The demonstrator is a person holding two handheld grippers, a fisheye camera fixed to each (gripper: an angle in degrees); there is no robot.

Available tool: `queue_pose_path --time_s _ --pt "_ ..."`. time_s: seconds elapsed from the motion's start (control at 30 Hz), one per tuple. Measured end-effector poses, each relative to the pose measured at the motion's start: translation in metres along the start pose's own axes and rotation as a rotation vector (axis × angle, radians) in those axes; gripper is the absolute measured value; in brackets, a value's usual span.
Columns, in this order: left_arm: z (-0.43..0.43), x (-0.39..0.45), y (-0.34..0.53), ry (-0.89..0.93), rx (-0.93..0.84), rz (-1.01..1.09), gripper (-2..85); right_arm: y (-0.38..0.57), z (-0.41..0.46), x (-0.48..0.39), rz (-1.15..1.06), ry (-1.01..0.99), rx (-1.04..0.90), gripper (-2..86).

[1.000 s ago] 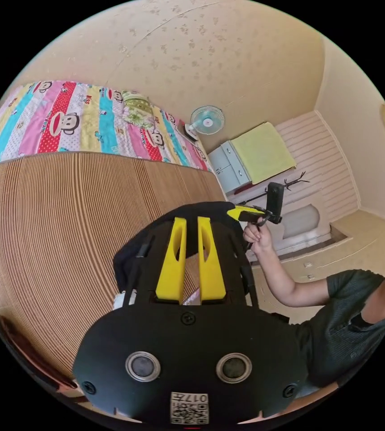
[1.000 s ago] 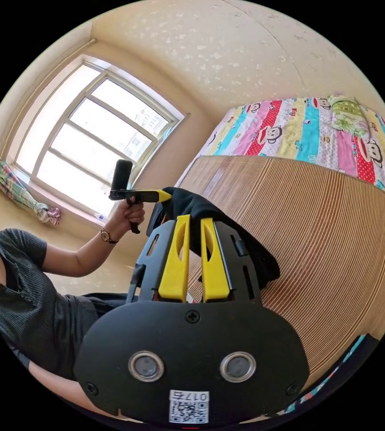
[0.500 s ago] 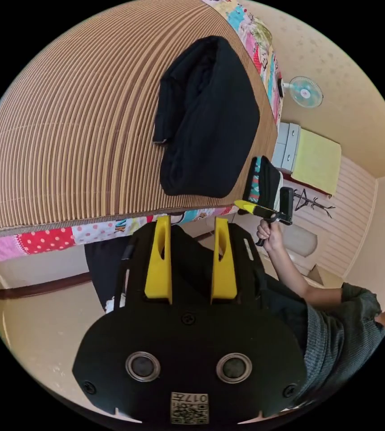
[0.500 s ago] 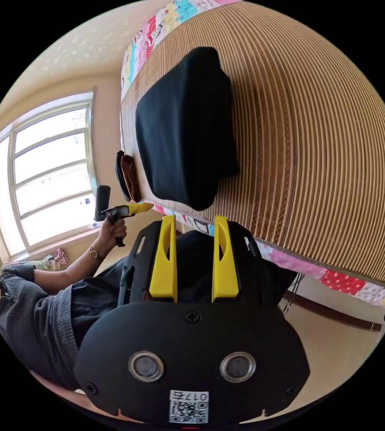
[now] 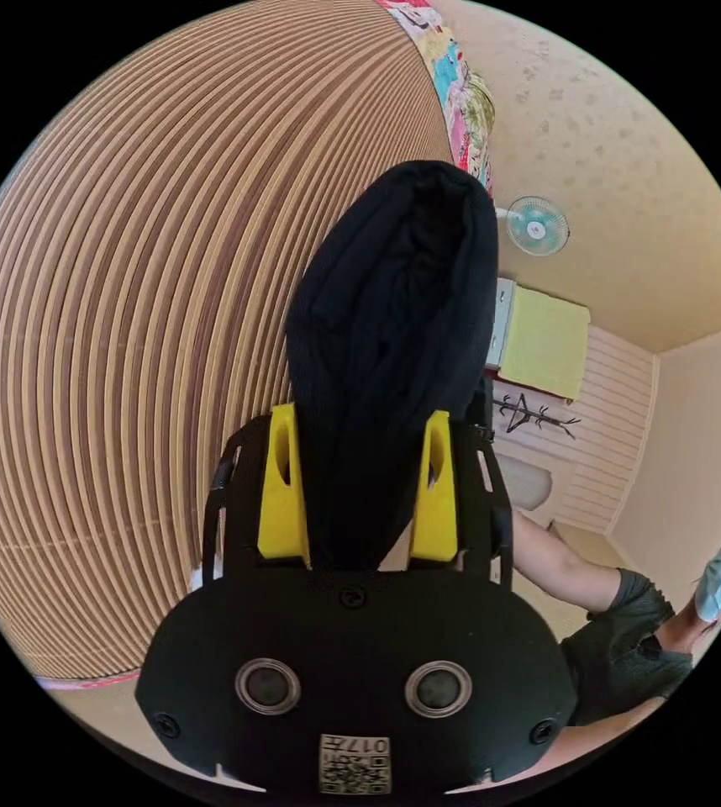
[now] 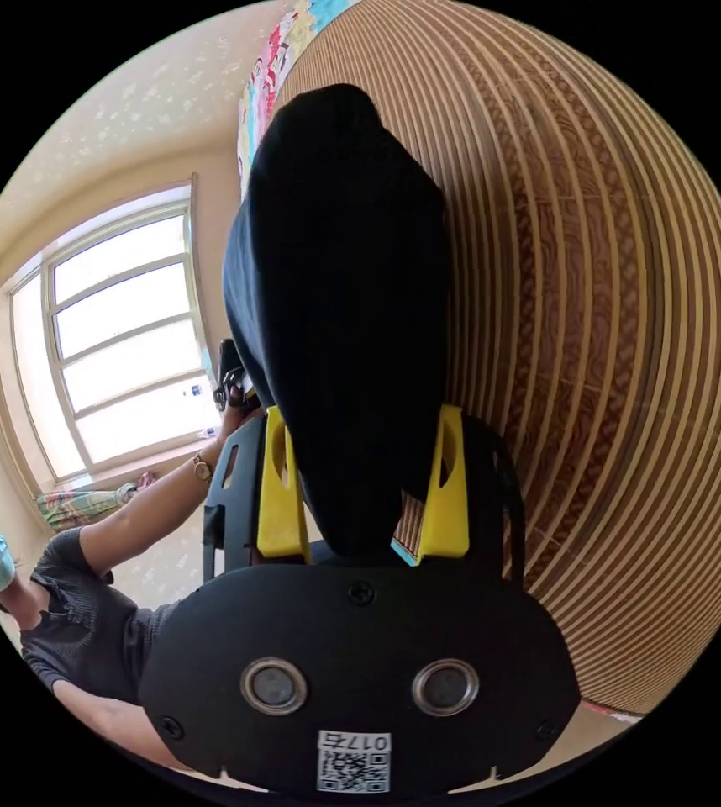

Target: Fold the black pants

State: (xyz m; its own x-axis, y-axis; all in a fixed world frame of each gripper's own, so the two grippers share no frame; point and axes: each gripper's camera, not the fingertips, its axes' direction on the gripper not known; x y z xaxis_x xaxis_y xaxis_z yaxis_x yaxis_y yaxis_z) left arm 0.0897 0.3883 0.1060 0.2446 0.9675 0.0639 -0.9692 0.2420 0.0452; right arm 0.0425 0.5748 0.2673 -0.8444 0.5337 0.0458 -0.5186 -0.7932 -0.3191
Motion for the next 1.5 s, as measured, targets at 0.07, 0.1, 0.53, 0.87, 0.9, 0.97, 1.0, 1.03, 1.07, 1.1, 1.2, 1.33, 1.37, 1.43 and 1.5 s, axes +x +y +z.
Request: queue_pose_path --time_s 0.07,0.1,0.53,0.87,0.9,0.97,1.0,1.03,1.07,1.1,1.2,1.33,1.37,1.43,1.5 --pt "0.003 0.007 0.025 0.032 0.058 -0.047 16.1 0.013 -0.005 0.012 0.037 -0.072 -0.015 16.8" --pt "0.004 0.011 0.033 0.039 0.064 -0.052 15.2 0.024 -0.008 0.016 0.04 -0.099 -0.053 14.7" --pt "0.012 0.192 0.188 -0.036 -0.026 0.064 10.1 0.159 -0.096 -0.006 -0.036 -0.276 -0.186 8.4" --pt "-0.087 0.27 0.272 -0.124 0.273 0.067 10.1 0.111 -0.048 -0.085 -0.272 -0.237 -0.427 8.6" --pt "-0.097 0.27 0.275 -0.134 0.278 0.067 10.1 0.106 -0.027 -0.099 -0.306 -0.221 -0.453 8.6" --pt "-0.143 0.259 0.292 -0.146 0.32 0.046 10.1 0.099 0.007 -0.118 -0.338 -0.212 -0.473 8.6" --pt "-0.155 0.255 0.298 -0.147 0.341 0.037 10.1 0.095 0.033 -0.128 -0.346 -0.218 -0.481 8.6" --pt "-0.181 0.245 0.312 -0.149 0.388 0.02 10.1 0.091 0.062 -0.139 -0.356 -0.224 -0.494 8.6" --pt "-0.206 0.234 0.326 -0.149 0.431 0.007 10.1 0.089 0.077 -0.145 -0.363 -0.225 -0.501 8.6" --pt "-0.219 0.228 0.334 -0.148 0.449 0.002 10.1 0.084 0.108 -0.157 -0.378 -0.223 -0.519 8.6" --pt "-0.289 0.188 0.36 -0.139 0.518 -0.028 10.1 0.068 0.189 -0.189 -0.398 -0.198 -0.555 8.6" --pt "-0.387 0.138 0.375 -0.159 0.609 -0.078 10.1 0.033 0.284 -0.252 -0.452 -0.135 -0.573 8.6" --pt "-0.413 0.129 0.376 -0.171 0.64 -0.079 10.1 0.029 0.295 -0.263 -0.468 -0.12 -0.571 8.6" --pt "-0.451 0.119 0.375 -0.179 0.683 -0.057 10.1 0.016 0.336 -0.303 -0.531 -0.076 -0.552 8.8" --pt "-0.488 0.111 0.371 -0.186 0.721 -0.015 10.4 0.005 0.363 -0.325 -0.566 -0.054 -0.524 9.2"
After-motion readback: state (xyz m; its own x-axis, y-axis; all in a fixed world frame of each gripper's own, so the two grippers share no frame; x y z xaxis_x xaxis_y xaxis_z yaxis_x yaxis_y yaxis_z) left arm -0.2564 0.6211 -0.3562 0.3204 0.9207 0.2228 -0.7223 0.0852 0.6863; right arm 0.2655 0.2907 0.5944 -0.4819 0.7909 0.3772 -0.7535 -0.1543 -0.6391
